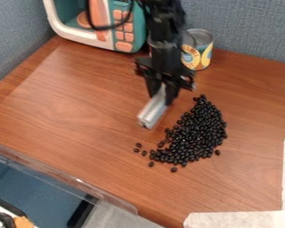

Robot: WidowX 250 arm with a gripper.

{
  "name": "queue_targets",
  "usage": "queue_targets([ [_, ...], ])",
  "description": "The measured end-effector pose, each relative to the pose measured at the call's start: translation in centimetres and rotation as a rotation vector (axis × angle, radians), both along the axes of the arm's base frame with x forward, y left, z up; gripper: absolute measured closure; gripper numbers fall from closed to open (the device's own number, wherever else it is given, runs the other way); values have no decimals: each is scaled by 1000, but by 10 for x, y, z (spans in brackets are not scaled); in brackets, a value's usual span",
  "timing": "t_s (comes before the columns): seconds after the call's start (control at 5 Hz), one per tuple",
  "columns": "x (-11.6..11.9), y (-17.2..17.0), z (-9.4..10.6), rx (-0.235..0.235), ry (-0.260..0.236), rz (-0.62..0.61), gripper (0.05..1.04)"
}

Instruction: Sweep into pile

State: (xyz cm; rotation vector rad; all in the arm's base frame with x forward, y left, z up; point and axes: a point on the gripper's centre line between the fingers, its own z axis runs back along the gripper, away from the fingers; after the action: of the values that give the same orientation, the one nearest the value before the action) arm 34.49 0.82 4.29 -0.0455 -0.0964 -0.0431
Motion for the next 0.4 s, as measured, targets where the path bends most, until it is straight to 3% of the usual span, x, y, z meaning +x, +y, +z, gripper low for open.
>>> queue_targets([
  [0.2,0,16,2,28,3,-64,713],
  [0.4,5,36,-9,88,-4,-195,713],
])
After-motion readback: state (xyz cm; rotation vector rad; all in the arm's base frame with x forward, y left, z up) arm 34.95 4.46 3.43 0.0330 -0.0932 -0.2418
